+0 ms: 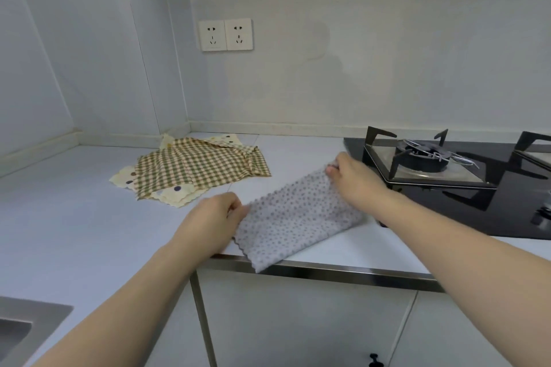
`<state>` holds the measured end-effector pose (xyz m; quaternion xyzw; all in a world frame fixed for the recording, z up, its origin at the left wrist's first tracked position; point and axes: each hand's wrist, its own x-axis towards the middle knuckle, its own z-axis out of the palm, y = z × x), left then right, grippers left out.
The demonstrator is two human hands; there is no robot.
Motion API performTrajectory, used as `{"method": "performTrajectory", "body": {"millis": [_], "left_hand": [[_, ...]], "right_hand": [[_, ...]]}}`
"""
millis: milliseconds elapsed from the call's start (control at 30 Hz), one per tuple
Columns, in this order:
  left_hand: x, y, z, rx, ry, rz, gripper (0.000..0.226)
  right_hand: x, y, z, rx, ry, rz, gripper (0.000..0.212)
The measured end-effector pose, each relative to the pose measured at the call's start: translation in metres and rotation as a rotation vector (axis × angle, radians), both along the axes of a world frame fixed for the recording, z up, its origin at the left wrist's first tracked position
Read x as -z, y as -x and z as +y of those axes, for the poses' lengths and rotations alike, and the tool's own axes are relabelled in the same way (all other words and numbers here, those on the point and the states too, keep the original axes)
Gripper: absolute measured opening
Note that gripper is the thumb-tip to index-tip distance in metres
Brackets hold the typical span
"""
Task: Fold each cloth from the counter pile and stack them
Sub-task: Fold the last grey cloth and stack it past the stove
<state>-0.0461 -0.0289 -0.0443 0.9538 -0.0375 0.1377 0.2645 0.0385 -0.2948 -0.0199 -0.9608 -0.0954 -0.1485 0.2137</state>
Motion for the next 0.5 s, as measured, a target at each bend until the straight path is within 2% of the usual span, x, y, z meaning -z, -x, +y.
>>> {"method": "performTrajectory", "body": {"millis": [167, 233, 333, 400, 433, 500], "left_hand": [[0.019, -0.009, 0.006, -0.011, -0.09, -0.061, 0.034], [0.021, -0.013, 0.008, -0.008, -0.07, -0.087, 0.035], [0.023, -0.016, 0.01, -0.006, -0.029, -0.08, 0.036], [0.024, -0.017, 0.01, -0.001, -0.027, -0.083, 0.037], [0.024, -0.017, 0.01, 0.001, -0.026, -0.086, 0.037], [0.023, -0.018, 0.009, 0.006, -0.027, -0.081, 0.039]], "right_hand": [[0.024, -0.019, 0.01, 0.036, -0.007, 0.052, 0.022], [0.022, -0.021, 0.013, 0.104, 0.044, 0.032, 0.026], [0.018, -0.004, 0.025, 0.208, 0.242, -0.201, 0.04], [0.023, 0.02, 0.037, 0.142, 0.281, -0.258, 0.054], [0.028, 0.032, 0.042, 0.081, 0.302, -0.179, 0.058], [0.042, 0.049, 0.049, -0.013, 0.308, 0.118, 0.066]]}}
